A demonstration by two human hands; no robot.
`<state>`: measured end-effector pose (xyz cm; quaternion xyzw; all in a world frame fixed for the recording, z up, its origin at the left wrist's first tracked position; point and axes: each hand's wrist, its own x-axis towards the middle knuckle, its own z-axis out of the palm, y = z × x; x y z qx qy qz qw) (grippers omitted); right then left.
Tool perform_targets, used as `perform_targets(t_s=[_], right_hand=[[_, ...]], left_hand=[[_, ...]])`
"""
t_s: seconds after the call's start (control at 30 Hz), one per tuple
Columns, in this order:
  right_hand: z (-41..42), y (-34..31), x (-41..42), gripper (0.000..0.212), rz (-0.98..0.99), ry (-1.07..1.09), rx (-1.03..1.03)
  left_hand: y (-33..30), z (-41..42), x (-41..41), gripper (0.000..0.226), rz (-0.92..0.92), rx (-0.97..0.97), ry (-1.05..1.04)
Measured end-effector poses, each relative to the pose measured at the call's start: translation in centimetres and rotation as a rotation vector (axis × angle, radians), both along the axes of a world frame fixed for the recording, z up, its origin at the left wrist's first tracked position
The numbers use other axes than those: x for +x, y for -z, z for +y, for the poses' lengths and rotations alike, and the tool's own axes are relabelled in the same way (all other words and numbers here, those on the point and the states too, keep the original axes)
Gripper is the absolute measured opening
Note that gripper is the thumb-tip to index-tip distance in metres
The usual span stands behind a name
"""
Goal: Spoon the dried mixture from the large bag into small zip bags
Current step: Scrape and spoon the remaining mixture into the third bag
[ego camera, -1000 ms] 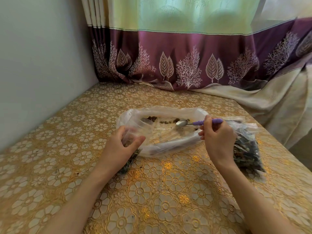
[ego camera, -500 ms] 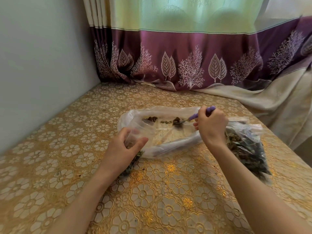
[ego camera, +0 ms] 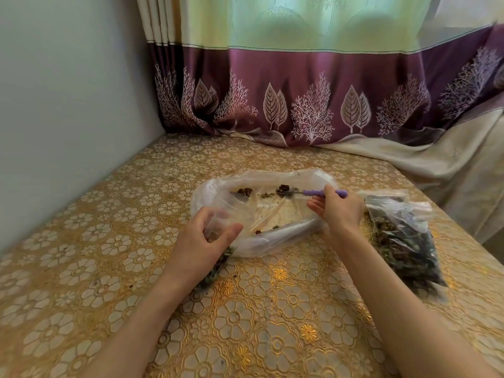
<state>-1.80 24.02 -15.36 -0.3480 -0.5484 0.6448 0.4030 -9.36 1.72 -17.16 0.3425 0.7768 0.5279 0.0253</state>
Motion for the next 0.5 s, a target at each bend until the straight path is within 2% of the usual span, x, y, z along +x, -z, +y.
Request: perform_targets(t_s=[0.13,0.3,0.4,0.5], right_hand=[[-0.3,-0.1,1.1,0.028,0.053,-0.038,-0.028],[-1.7,-2.1,2.6,0.051,0.165,-0.102,0.062],[-2.9,-4.1,3.3,0.048,0.249,-0.215,0.141],[-4.0,-5.4,3.8,0.034,0.29,-0.371,0.195]], left_hand=[[-0.1,0.0,0.0,0.052,0.006,0.02,-0.023],[0.0,-0.2,-0.2,0.051,-0.019,0.042,-0.036],[-0.1,-0.2,-0.3,0.049,-0.047,0.053,-0.044],[-0.2,-0.2,-0.4,0.049,-0.088,0.078,-0.044]])
